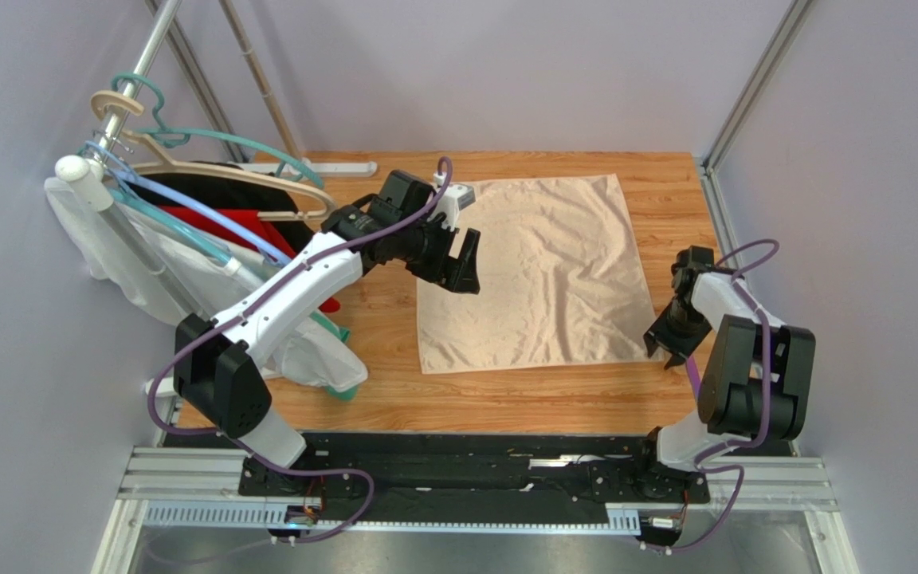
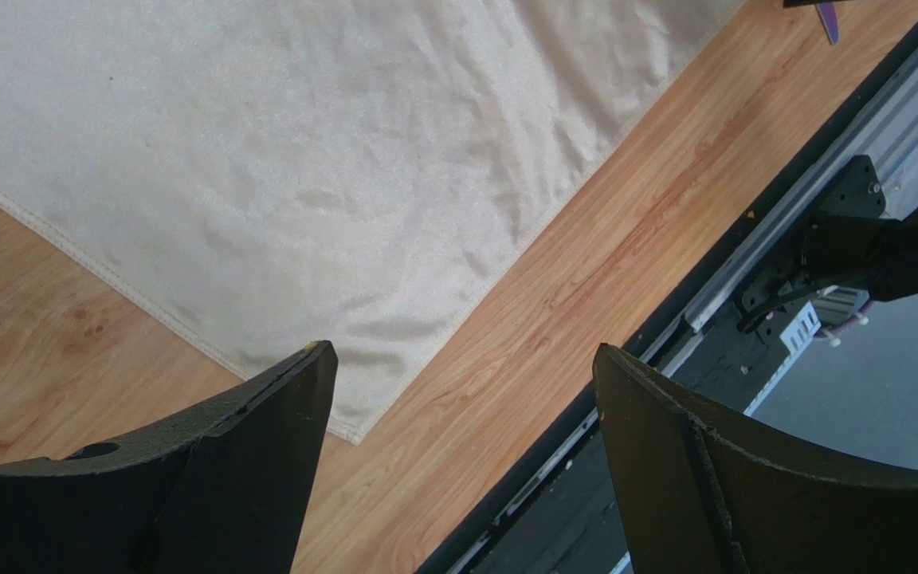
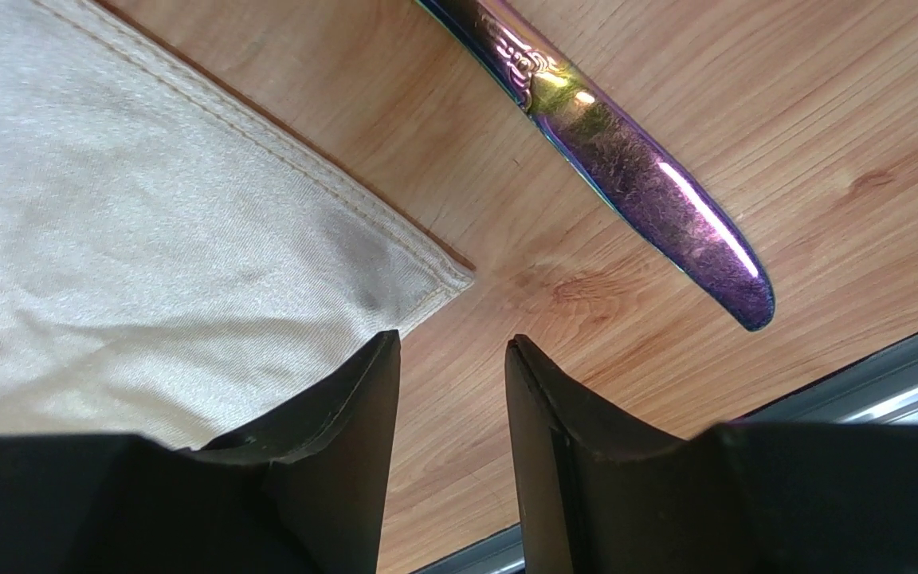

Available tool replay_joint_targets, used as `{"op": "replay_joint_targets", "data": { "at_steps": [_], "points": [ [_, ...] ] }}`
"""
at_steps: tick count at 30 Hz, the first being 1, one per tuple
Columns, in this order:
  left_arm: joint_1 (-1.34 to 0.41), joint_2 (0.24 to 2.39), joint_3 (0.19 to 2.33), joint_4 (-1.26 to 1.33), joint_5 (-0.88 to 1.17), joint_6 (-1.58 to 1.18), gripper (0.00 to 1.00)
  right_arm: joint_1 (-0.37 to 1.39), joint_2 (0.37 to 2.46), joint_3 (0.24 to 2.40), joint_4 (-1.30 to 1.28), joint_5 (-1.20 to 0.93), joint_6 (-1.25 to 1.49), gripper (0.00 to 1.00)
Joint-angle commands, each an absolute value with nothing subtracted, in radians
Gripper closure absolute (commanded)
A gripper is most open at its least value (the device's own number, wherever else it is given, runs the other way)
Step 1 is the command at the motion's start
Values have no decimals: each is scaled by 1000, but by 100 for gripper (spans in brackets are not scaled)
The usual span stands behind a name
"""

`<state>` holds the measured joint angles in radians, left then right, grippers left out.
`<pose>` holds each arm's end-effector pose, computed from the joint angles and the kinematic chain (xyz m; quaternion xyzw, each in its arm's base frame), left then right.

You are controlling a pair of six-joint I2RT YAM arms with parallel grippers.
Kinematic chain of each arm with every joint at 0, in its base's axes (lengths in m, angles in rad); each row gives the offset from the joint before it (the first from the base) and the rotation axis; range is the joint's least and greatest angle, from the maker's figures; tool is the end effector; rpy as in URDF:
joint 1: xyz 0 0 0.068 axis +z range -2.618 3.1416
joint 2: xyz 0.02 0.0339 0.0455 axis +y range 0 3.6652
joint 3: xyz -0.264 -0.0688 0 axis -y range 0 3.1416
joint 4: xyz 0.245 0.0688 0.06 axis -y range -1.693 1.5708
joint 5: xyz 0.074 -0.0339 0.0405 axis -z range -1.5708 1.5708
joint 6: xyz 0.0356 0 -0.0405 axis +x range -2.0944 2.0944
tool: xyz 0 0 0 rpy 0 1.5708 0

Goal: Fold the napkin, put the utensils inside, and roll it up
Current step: Fold the napkin

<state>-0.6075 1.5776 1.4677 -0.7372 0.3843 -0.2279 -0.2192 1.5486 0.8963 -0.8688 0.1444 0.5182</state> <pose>0.2738 -0.2066 0.3301 0.2396 0.8888 -0.3042 0.2452 0.2436 -0.0595 0.1673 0.3610 0.9294 -0.0676 0.0352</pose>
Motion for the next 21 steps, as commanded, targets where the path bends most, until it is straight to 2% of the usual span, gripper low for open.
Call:
{"op": "replay_joint_targets", "data": {
  "at_steps": [1, 21],
  "points": [
    [-603, 1578, 1480, -735, 406, -206, 12, -261, 1470, 914, -845, 137, 489, 58],
    [-604, 1586, 1483, -746, 394, -198, 11, -299, 1554, 870, -721, 71, 483, 62]
  ]
}}
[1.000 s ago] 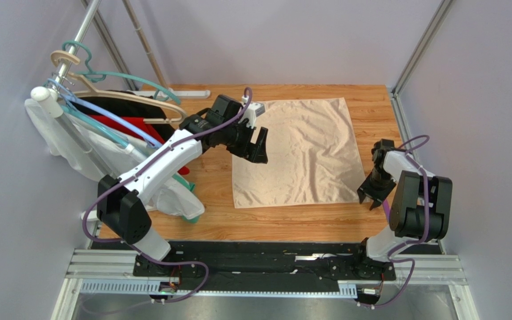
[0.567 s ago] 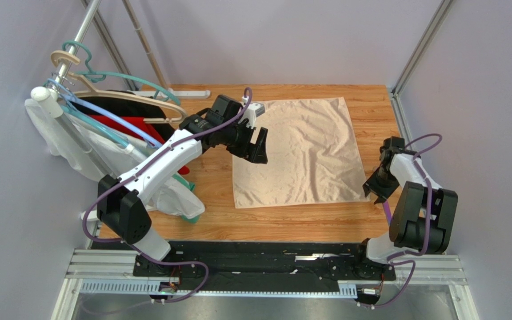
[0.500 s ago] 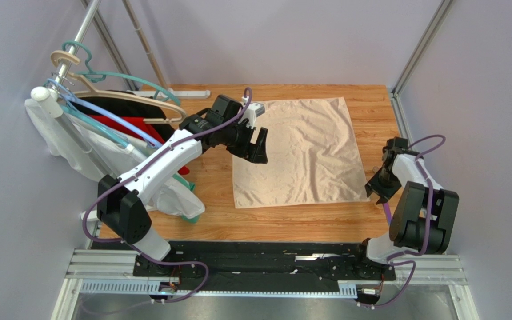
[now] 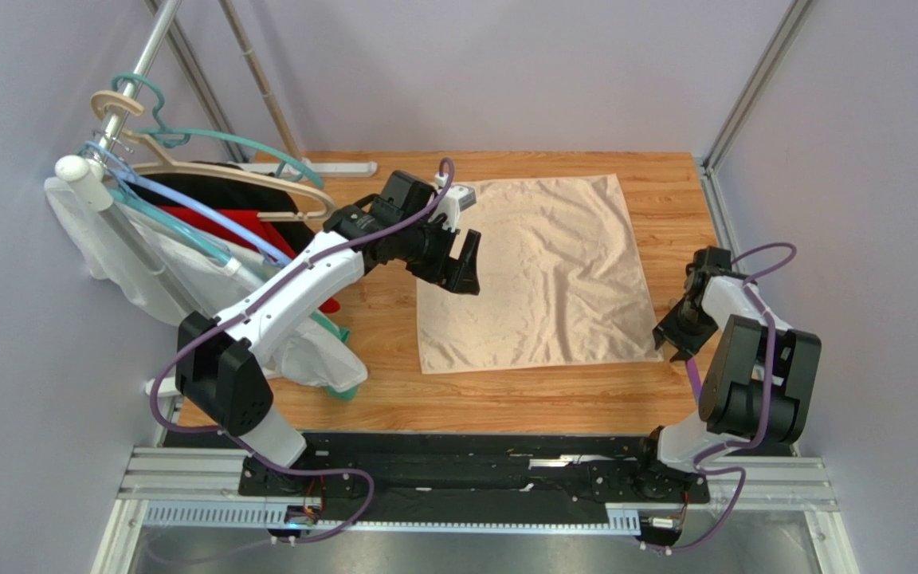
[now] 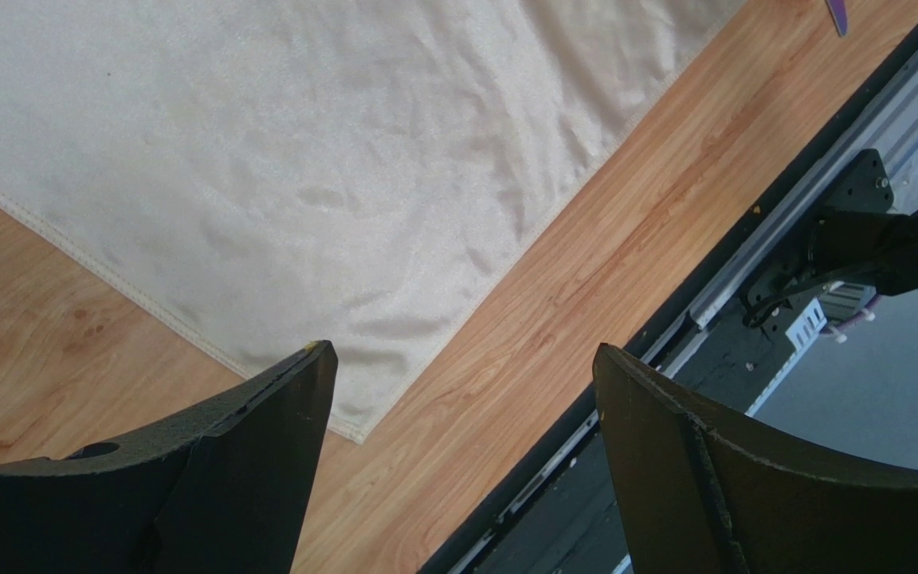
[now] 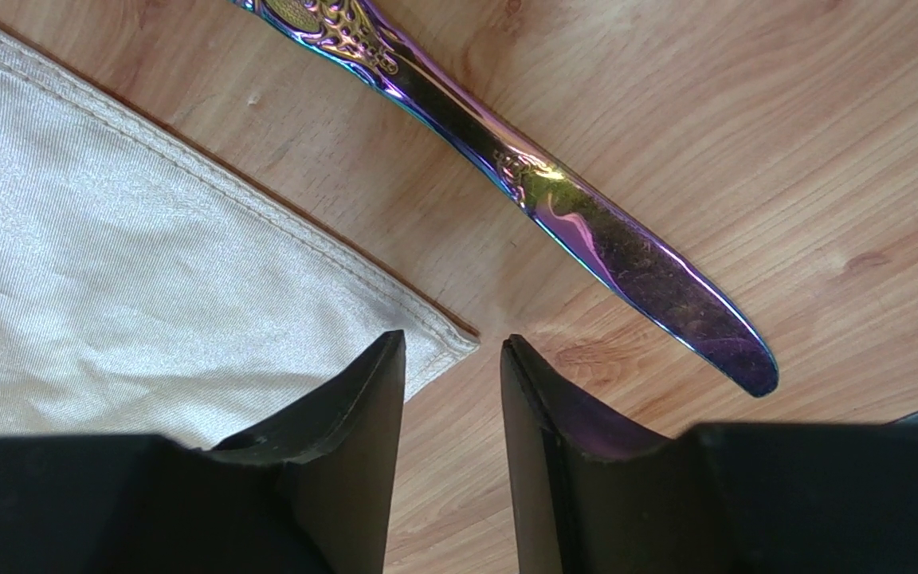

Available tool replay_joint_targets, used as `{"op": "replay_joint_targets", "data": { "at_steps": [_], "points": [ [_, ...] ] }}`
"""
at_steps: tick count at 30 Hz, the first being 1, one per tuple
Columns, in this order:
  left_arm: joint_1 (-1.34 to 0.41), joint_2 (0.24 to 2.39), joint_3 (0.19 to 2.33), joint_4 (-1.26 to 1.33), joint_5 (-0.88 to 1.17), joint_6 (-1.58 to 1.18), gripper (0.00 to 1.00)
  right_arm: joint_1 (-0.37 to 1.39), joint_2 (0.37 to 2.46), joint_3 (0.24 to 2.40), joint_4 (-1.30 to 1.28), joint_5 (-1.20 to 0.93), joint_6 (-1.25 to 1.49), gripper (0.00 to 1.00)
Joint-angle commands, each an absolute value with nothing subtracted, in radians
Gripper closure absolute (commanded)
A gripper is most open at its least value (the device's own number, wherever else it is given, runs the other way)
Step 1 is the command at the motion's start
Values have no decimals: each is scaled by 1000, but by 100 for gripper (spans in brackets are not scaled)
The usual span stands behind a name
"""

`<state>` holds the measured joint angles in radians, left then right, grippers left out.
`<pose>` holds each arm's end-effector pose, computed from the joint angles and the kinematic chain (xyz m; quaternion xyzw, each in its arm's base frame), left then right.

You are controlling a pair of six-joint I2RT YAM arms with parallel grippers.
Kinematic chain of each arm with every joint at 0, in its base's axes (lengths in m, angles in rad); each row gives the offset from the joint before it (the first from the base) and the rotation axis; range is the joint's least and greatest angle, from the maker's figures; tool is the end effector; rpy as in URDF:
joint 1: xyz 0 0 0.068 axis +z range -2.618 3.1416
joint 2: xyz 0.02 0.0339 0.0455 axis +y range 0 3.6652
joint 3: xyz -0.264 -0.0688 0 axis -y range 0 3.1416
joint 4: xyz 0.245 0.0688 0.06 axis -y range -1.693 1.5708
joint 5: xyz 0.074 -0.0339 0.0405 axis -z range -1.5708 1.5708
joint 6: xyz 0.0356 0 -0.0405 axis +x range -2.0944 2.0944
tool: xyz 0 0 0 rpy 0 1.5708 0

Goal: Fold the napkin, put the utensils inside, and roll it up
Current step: Fold the napkin

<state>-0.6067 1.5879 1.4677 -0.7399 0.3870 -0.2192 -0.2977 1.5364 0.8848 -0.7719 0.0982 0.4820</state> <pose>0.2755 -0.2076 0.3266 0.2428 0.8899 -0.3021 0.2404 0.2458 -0.0791 0.1682 0.3819 0.9200 -0.0420 0.0777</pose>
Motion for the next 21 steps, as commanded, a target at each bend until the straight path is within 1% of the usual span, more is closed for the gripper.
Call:
{"op": "replay_joint_targets", "data": {
  "at_steps": [1, 10, 12, 14, 17, 21],
  "points": [
    [-604, 1588, 1483, -746, 393, -196, 11, -299, 1558, 864, -718, 72, 486, 62],
    [-603, 1585, 1486, -749, 396, -193, 11, -299, 1581, 839, -696, 101, 477, 65],
    [-604, 1585, 1486, -750, 393, -190, 11, -299, 1591, 825, -680, 94, 479, 67],
    [-604, 1582, 1486, -750, 390, -190, 12, -299, 1605, 816, -670, 92, 477, 72],
    [-603, 1583, 1486, -750, 391, -190, 12, -299, 1606, 807, -667, 97, 476, 74],
    [-604, 1588, 1486, -750, 396, -192, 11, -299, 1594, 799, -666, 100, 474, 79]
  ]
}}
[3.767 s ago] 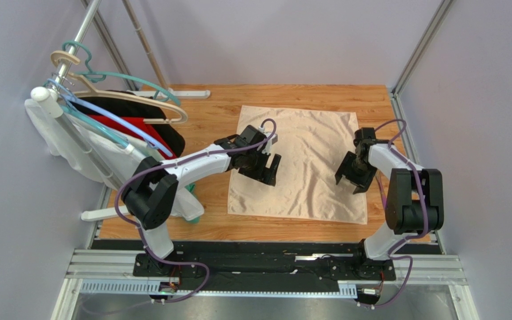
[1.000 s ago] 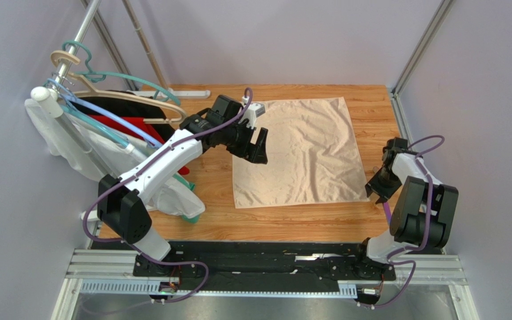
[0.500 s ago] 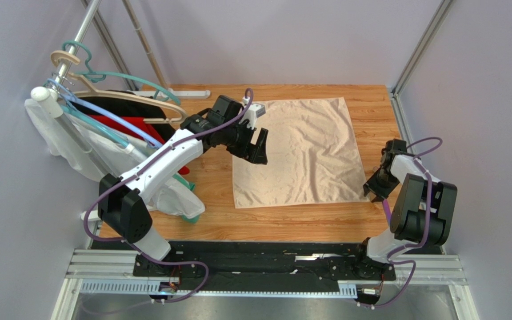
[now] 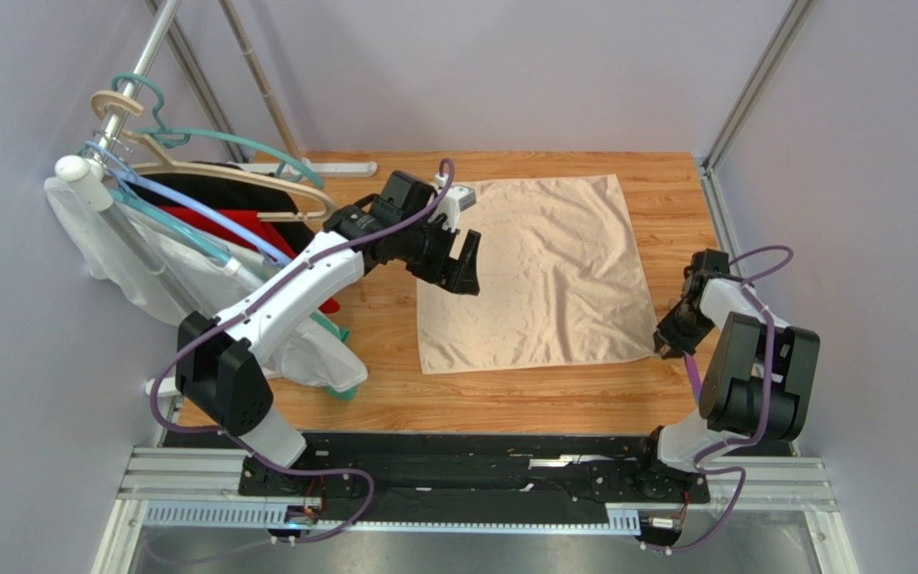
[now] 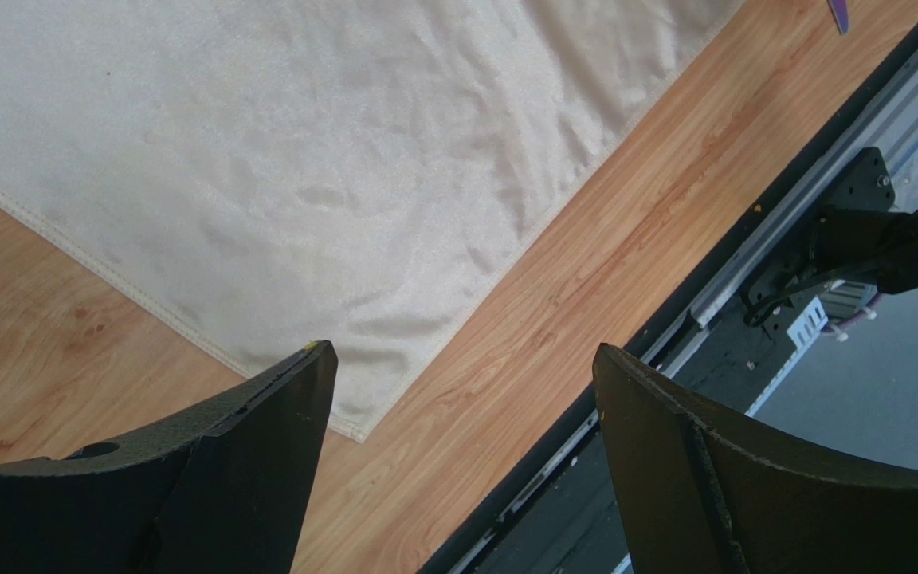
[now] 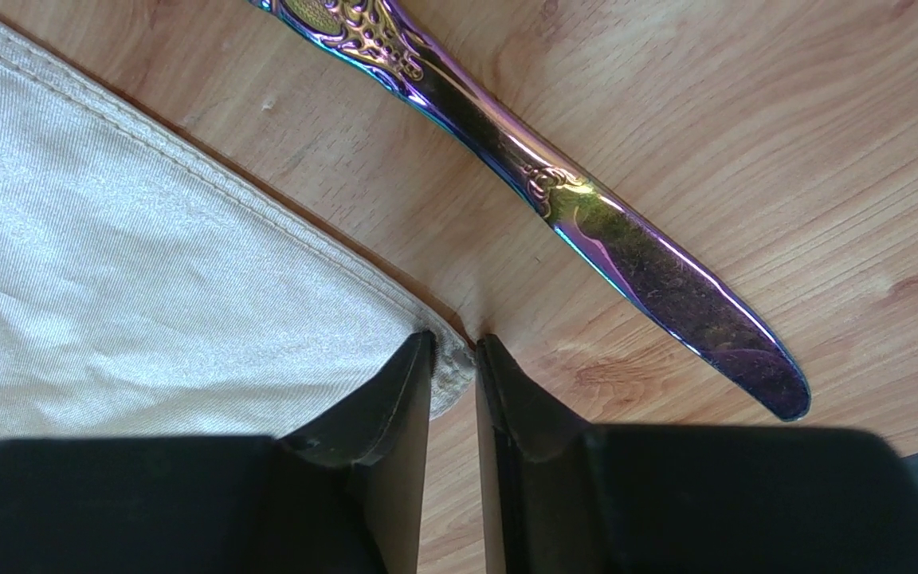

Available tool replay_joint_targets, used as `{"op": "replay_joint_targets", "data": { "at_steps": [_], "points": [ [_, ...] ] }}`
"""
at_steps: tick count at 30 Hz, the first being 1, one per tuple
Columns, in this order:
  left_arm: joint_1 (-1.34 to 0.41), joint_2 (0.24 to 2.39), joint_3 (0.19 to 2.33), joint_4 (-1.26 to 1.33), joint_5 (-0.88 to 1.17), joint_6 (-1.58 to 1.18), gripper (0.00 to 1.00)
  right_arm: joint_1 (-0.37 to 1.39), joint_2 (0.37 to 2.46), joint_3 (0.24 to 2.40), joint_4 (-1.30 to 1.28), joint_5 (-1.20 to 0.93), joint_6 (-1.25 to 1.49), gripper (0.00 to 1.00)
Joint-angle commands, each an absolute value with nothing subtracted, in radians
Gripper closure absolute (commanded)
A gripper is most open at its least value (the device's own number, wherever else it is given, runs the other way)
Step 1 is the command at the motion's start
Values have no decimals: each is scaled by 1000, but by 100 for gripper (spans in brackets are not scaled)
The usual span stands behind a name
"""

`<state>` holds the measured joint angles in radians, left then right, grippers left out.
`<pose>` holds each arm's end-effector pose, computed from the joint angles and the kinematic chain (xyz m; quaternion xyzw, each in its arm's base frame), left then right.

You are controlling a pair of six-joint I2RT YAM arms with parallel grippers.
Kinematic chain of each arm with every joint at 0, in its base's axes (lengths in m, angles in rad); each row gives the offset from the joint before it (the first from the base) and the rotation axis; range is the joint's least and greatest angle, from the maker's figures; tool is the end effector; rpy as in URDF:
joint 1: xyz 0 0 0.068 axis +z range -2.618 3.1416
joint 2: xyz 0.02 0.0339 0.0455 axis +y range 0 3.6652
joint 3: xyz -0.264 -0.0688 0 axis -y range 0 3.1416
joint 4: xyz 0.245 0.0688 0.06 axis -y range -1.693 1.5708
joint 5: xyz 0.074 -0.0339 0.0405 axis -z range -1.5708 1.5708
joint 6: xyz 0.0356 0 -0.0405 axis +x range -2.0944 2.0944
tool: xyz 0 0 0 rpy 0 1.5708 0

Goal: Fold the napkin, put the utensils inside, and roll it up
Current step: Fold the napkin

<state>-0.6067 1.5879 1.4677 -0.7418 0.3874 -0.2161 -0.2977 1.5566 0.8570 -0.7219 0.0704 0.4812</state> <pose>0.2754 -0.2075 0.3265 0.2441 0.8899 -0.3016 0.2399 0.2465 -0.0783 0.1573 0.3808 0.9210 -0.0281 0.0774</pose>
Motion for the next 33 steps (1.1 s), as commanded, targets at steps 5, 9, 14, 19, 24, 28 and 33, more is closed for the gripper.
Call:
{"op": "replay_joint_targets", "data": {
  "at_steps": [5, 9, 14, 19, 24, 28, 33],
  "points": [
    [-604, 1589, 1488, -750, 396, -192, 11, -299, 1592, 802, -664, 87, 466, 89],
    [-604, 1589, 1488, -752, 394, -189, 11, -299, 1574, 811, -684, 94, 457, 100],
    [-604, 1589, 1488, -755, 394, -187, 11, -299, 1529, 862, -758, 121, 439, 100],
    [-606, 1583, 1489, -756, 397, -189, 11, -299, 1456, 926, -844, 189, 417, 100],
    [-606, 1569, 1491, -756, 402, -190, 11, -307, 1422, 1000, -940, 274, 388, 100],
    [-606, 1555, 1493, -755, 410, -193, 12, -333, 1399, 1055, -995, 313, 365, 100],
    [-606, 1542, 1494, -752, 426, -195, 11, -337, 1362, 1138, -1060, 288, 382, 100]
  ]
}}
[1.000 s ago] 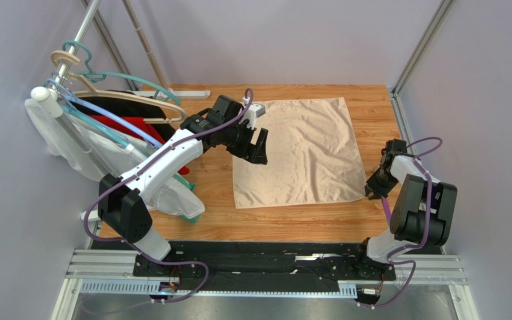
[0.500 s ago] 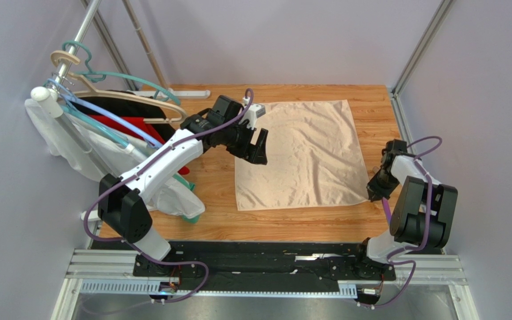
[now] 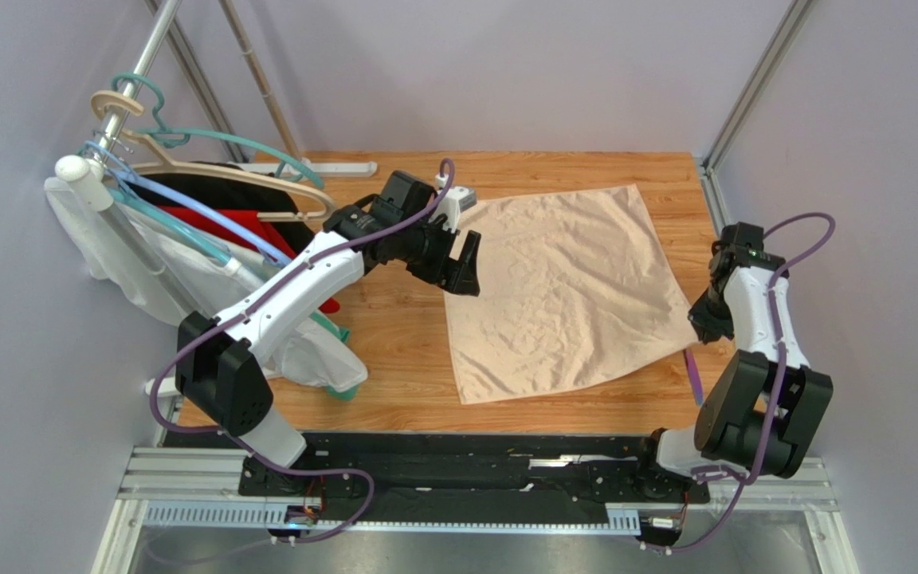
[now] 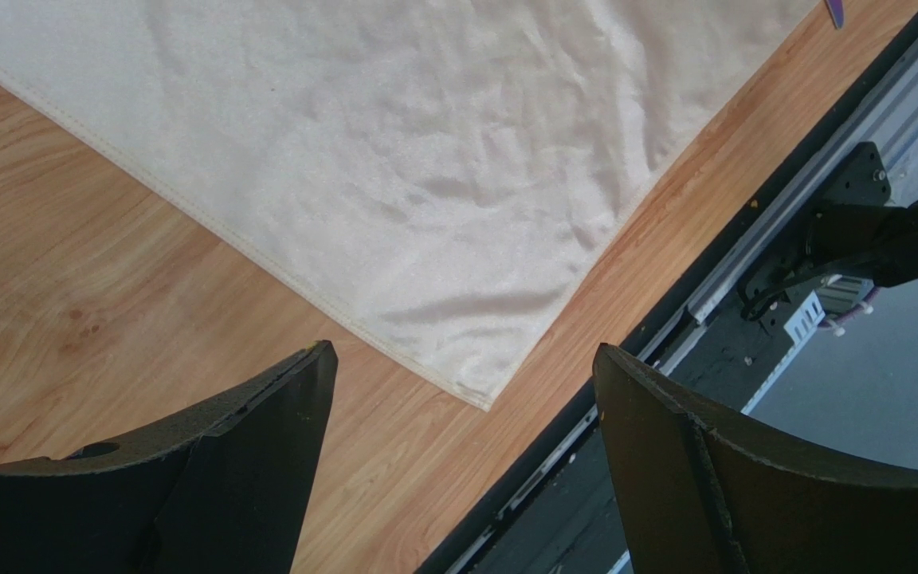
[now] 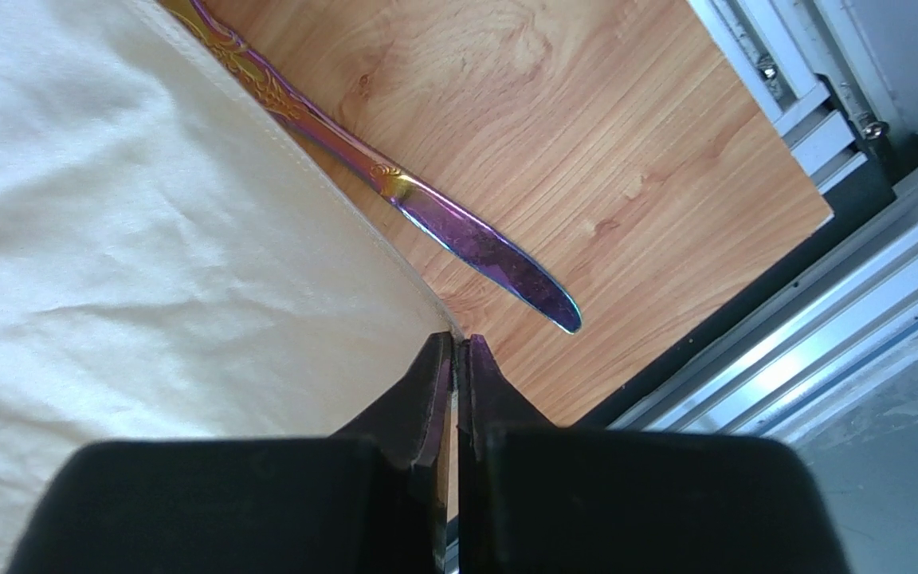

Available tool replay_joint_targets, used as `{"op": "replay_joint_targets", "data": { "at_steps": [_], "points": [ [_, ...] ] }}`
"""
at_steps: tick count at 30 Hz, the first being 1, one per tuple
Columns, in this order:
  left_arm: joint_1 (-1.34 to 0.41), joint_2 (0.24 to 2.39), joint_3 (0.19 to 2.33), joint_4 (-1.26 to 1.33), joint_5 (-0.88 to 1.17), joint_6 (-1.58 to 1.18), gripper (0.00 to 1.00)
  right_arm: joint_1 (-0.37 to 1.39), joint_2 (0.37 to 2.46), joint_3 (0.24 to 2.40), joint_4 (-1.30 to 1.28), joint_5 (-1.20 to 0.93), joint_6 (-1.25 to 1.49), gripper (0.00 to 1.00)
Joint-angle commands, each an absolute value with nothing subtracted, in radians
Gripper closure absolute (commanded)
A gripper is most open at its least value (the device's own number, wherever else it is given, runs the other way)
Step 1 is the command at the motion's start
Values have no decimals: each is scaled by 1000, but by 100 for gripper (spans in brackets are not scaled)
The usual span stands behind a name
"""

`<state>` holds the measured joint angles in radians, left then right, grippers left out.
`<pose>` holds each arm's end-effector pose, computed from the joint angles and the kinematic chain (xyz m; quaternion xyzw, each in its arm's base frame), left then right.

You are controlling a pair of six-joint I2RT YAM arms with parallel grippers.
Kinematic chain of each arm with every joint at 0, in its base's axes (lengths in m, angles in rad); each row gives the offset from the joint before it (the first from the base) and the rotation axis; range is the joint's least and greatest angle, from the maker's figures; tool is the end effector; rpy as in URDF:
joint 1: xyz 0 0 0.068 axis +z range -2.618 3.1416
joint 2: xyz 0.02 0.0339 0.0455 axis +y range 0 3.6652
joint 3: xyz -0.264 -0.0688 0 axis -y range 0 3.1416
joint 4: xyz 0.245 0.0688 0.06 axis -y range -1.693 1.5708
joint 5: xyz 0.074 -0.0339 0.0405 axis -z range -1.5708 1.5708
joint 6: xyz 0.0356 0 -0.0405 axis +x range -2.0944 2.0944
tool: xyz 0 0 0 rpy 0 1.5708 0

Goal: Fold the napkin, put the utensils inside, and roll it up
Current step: Fold the napkin

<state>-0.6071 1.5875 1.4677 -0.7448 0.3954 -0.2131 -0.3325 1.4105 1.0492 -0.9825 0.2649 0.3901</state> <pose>0.2748 -0.2076 0.3265 0.2467 0.8889 -0.3042 0.2375 0.2358 -0.0913 0.2381 0.3621 0.9160 -0.1279 0.1160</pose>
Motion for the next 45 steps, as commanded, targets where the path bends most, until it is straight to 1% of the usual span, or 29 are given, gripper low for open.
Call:
{"op": "replay_joint_targets", "data": {
  "at_steps": [1, 4, 9, 13, 15, 17, 23, 24, 28, 32, 36, 40, 45],
  "points": [
    [-606, 1537, 1496, -752, 429, -192, 11, -337, 1361, 1173, -1068, 278, 387, 100],
    [-604, 1531, 1497, -752, 419, -187, 11, -312, 1362, 1227, -1091, 235, 416, 100],
    [-582, 1531, 1505, -762, 429, -179, 11, -175, 1403, 1359, -1097, 207, 488, 100],
    [-534, 1522, 1505, -767, 423, -176, 11, -49, 1517, 1460, -1097, 232, 525, 100],
    [-514, 1519, 1505, -769, 413, -170, 11, -5, 1600, 1515, -1091, 229, 537, 100],
    [-488, 1519, 1506, -773, 413, -167, 11, 76, 1678, 1549, -1075, 233, 557, 100],
    [-446, 1523, 1508, -775, 419, -167, 11, 195, 1888, 1742, -1063, 221, 586, 100],
    [-443, 1525, 1508, -775, 419, -167, 11, 207, 1949, 1768, -1066, 218, 589, 100],
    [-431, 1528, 1508, -776, 423, -164, 11, 255, 2081, 1906, -1072, 192, 604, 100],
    [-419, 1534, 1509, -778, 434, -167, 11, 301, 2184, 2063, -1091, 178, 614, 100],
    [-410, 1536, 1509, -779, 440, -169, 11, 327, 2264, 2169, -1091, 152, 635, 100],
    [-407, 1539, 1509, -779, 445, -169, 11, 350, 2324, 2243, -1080, 138, 649, 100],
    [-403, 1542, 1509, -779, 446, -169, 11, 383, 2347, 2250, -1022, 124, 660, 100]
  ]
}}
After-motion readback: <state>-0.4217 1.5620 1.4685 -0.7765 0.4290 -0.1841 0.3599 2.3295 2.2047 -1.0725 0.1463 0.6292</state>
